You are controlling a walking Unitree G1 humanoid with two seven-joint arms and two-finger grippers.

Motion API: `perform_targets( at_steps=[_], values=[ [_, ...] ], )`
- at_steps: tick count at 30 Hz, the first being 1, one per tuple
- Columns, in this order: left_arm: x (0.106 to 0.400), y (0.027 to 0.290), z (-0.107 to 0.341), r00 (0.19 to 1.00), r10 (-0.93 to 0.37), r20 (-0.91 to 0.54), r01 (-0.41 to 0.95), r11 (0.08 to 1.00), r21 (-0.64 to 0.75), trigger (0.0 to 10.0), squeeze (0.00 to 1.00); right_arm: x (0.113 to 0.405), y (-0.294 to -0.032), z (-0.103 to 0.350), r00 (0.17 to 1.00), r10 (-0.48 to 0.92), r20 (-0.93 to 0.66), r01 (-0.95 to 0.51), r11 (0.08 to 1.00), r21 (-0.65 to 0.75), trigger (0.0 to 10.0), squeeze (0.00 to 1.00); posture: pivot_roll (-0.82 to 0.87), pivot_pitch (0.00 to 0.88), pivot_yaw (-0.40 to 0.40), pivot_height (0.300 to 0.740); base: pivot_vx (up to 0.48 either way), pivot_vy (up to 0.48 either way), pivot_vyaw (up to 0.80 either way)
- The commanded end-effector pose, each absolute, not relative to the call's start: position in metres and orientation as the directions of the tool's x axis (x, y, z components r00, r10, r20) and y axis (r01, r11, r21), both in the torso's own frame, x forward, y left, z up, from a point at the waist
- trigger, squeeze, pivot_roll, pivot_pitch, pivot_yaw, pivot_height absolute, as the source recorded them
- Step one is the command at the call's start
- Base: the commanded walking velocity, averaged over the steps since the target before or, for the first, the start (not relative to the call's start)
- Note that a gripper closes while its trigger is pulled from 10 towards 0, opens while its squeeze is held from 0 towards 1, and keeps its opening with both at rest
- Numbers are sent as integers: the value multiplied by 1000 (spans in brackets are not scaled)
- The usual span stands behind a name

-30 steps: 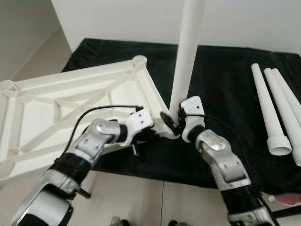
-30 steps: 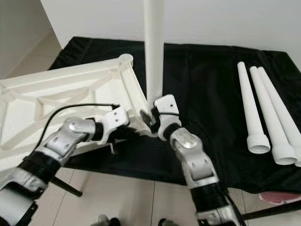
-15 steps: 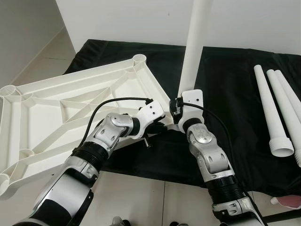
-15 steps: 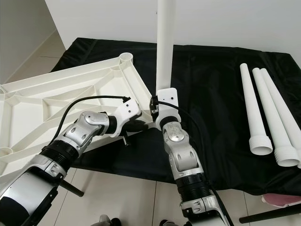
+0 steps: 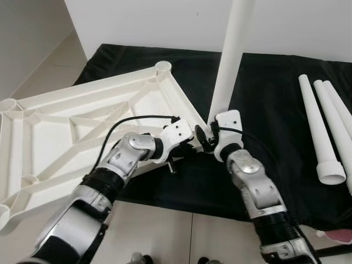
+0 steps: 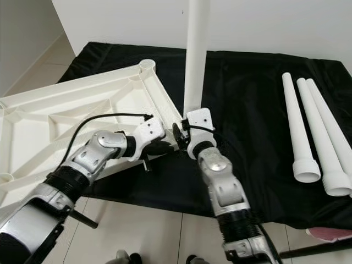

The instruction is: Building children table

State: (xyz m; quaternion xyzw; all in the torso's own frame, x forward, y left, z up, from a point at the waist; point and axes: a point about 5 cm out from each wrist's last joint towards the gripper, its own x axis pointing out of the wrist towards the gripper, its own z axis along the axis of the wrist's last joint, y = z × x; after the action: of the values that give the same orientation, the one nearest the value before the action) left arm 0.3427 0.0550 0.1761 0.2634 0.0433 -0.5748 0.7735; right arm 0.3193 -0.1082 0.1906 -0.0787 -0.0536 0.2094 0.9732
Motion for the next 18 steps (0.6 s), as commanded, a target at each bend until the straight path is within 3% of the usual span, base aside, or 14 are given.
perform_targets(
  at_steps=[1,6,7,16,18],
  values=[
    [324,50,186,113,-911,-397,925,-49,378,0,0,311,-103,196,860,503,84,-482,856,-188,10000,0,-25,165,58,740,0,0,0],
    [316,61,183,80,-900,-428,922,-97,375,0,0,306,-111,199,838,540,77,-514,830,-219,10000,0,-25,165,58,740,0,0,0],
    [307,72,180,42,-892,-451,920,-141,365,0,0,301,-117,202,802,594,61,-564,787,-249,10000,0,-25,164,57,740,0,0,0],
    [292,86,179,-9,-885,-466,917,-193,349,0,0,292,-120,202,717,697,6,-670,691,-273,10000,0,-20,163,52,740,0,0,0],
    [288,90,181,-17,-885,-465,916,-200,347,0,0,286,-117,198,654,756,-38,-735,622,-270,10000,0,-16,163,45,740,0,0,0]
  ],
)
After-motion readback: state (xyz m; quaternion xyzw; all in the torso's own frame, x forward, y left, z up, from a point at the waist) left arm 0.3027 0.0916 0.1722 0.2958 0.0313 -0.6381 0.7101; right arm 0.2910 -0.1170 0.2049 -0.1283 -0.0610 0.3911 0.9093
